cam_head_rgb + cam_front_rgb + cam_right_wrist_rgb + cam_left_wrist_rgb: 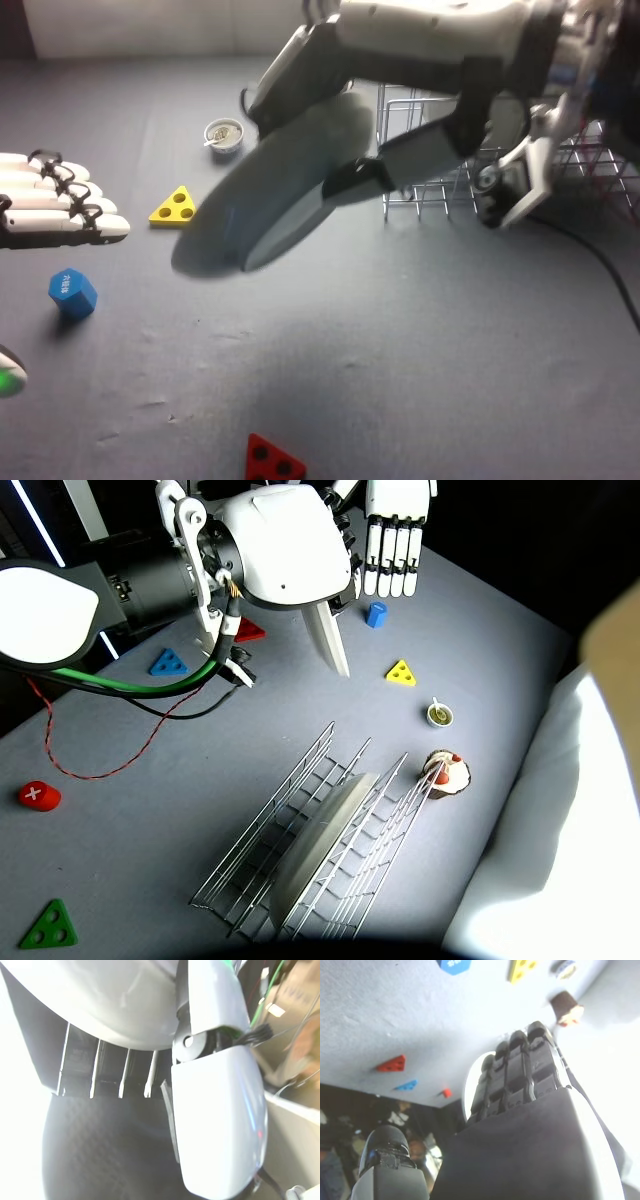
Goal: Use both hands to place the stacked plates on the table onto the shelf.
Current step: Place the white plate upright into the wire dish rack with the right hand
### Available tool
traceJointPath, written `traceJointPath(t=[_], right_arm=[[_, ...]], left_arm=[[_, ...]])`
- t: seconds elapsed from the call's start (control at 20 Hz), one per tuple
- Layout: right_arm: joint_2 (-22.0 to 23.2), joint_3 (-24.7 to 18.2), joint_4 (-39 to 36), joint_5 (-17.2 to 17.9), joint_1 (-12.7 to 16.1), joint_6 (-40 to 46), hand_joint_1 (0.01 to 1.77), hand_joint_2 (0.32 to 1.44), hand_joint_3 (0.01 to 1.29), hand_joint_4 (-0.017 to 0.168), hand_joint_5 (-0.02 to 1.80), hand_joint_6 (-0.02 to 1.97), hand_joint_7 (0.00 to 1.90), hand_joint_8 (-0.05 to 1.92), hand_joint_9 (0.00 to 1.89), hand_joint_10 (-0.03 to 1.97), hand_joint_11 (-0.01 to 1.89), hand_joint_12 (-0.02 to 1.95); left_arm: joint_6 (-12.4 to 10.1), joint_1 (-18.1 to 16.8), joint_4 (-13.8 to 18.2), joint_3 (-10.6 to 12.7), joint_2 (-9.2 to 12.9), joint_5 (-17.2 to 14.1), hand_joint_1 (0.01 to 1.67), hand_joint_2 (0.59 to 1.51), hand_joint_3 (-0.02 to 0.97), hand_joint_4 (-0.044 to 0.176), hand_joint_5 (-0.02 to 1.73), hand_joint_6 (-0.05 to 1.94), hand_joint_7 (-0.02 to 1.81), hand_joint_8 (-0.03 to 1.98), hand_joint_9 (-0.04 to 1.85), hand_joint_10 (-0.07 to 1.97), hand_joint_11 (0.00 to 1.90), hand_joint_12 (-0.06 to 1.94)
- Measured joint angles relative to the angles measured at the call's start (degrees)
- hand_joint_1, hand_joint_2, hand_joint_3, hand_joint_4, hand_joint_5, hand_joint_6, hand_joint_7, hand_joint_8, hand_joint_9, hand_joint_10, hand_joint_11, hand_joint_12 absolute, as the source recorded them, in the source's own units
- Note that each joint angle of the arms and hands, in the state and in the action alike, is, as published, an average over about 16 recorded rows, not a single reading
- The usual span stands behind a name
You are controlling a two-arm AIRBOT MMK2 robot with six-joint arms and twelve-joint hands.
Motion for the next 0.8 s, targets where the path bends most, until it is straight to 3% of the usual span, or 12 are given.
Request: traceJointPath(t=[0.4,0.8], right_arm=[[2.8,2.8,-0.7,-2.8,4.9,18.6,1.47,0.92,0.01,-0.008,0.95,0.93,1.05,0.58,1.15,0.68,1.07,1.24],[4.5,4.9,-1.7,-9.9,7.3,28.6,1.48,0.93,0.01,-0.008,0.93,0.97,1.02,0.61,1.12,0.71,1.05,1.29]], left_arm=[[0.0,-4.0,4.2,-3.1,2.4,0.3,0.1,0.966,-0.004,0.005,0.04,0.02,0.08,0.0,0.09,0.01,0.08,0.02],[0.0,-5.8,5.7,-4.8,4.1,0.1,0.1,0.962,-0.004,0.007,0.04,0.02,0.08,0.0,0.09,0.01,0.08,0.02]])
